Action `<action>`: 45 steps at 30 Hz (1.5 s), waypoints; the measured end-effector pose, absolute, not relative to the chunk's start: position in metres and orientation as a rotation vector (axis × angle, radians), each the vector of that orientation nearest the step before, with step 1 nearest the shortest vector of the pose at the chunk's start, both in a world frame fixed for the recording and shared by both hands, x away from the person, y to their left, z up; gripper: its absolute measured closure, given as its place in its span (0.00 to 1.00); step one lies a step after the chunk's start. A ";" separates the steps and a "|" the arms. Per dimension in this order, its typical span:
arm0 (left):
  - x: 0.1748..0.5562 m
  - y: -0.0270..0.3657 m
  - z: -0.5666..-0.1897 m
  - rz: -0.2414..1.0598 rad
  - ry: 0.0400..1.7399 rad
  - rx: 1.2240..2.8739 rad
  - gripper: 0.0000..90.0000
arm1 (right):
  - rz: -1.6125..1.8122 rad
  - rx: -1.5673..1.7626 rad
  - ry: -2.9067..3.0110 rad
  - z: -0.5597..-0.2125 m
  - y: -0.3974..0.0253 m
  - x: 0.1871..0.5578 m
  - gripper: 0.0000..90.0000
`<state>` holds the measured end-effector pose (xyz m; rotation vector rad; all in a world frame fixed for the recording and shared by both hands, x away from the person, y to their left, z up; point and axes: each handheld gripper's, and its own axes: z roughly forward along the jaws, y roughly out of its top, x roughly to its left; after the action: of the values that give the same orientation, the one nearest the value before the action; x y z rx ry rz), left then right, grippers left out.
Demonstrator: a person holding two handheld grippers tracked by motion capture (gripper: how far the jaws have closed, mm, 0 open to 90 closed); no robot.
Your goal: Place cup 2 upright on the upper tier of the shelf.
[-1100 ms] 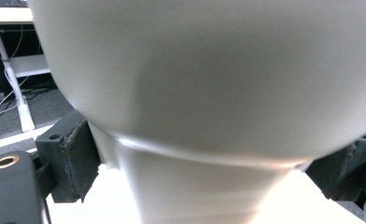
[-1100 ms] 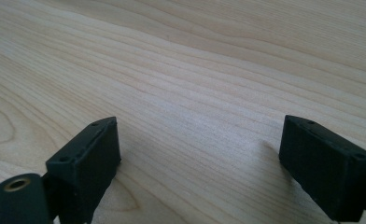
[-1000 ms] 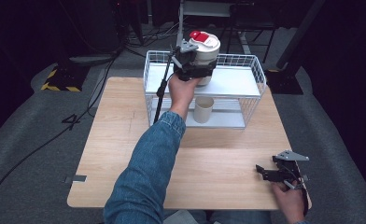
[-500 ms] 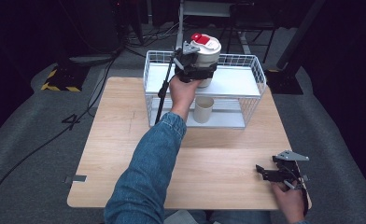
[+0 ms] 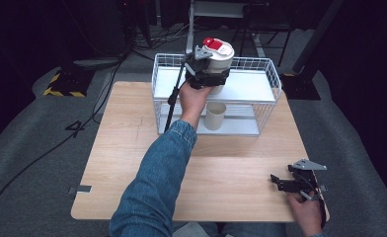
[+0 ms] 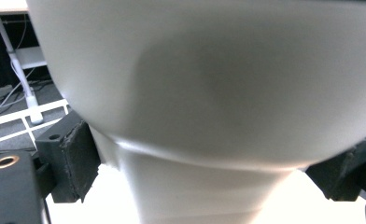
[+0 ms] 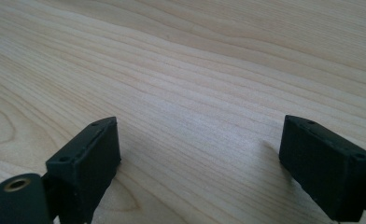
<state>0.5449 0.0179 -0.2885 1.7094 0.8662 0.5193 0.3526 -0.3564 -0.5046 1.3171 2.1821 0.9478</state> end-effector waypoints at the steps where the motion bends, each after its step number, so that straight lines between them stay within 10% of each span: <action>1: 0.544 0.018 -0.289 0.526 0.862 1.708 0.13 | 0.947 1.317 2.182 -0.505 -0.356 0.353 0.14; 45: 0.486 0.057 -0.267 0.506 0.796 1.658 0.00 | 0.958 1.294 2.213 -0.505 -0.356 0.359 0.12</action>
<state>0.4863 0.0569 -0.2670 1.6585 0.7958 0.5059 0.3588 -0.3557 -0.5048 1.2939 2.2134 0.9581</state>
